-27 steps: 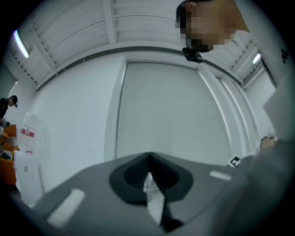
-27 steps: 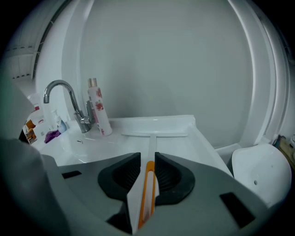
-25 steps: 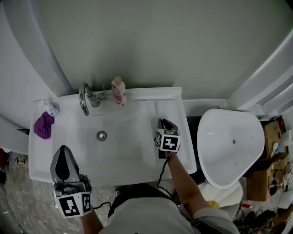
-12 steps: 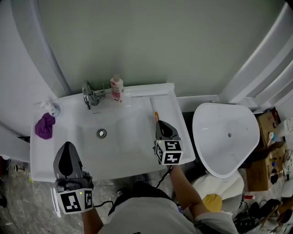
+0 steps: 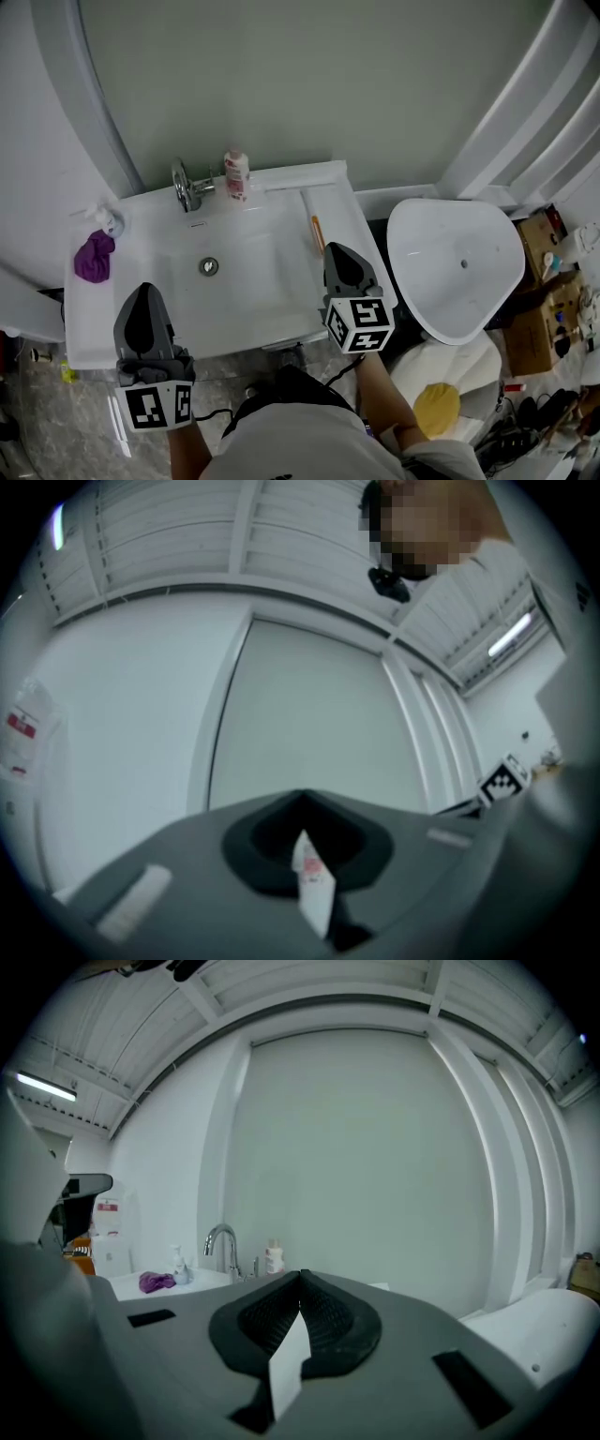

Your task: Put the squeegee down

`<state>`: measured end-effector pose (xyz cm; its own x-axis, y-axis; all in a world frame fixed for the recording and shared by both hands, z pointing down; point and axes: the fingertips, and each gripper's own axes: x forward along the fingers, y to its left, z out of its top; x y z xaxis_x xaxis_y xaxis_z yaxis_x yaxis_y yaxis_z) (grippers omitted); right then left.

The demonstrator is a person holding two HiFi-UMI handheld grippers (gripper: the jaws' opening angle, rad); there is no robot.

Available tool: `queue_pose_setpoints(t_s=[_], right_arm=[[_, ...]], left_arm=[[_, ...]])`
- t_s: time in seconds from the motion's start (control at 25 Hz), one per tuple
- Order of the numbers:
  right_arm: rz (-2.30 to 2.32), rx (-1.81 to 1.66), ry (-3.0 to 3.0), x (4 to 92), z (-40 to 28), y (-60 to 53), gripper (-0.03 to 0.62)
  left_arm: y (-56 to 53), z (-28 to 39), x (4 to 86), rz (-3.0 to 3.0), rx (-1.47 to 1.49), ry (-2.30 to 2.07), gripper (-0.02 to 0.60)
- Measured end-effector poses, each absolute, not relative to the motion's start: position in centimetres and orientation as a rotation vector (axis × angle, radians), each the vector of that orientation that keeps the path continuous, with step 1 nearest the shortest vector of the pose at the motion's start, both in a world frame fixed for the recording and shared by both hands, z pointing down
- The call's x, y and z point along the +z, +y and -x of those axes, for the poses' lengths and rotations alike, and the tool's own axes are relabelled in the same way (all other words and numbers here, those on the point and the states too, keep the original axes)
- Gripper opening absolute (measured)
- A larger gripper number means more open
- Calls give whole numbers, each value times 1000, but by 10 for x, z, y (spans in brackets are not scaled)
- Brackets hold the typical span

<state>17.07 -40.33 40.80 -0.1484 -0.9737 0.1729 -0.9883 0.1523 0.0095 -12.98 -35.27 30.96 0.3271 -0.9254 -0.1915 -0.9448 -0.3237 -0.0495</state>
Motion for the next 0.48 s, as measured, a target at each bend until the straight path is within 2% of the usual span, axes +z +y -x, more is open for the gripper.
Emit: queue_pose_setpoints(t_s=[0.48], right_arm=[[-1989,0,-2338,359,-148,-332,2]], left_arm=[[-322,140,301,2472,243,1657,6]])
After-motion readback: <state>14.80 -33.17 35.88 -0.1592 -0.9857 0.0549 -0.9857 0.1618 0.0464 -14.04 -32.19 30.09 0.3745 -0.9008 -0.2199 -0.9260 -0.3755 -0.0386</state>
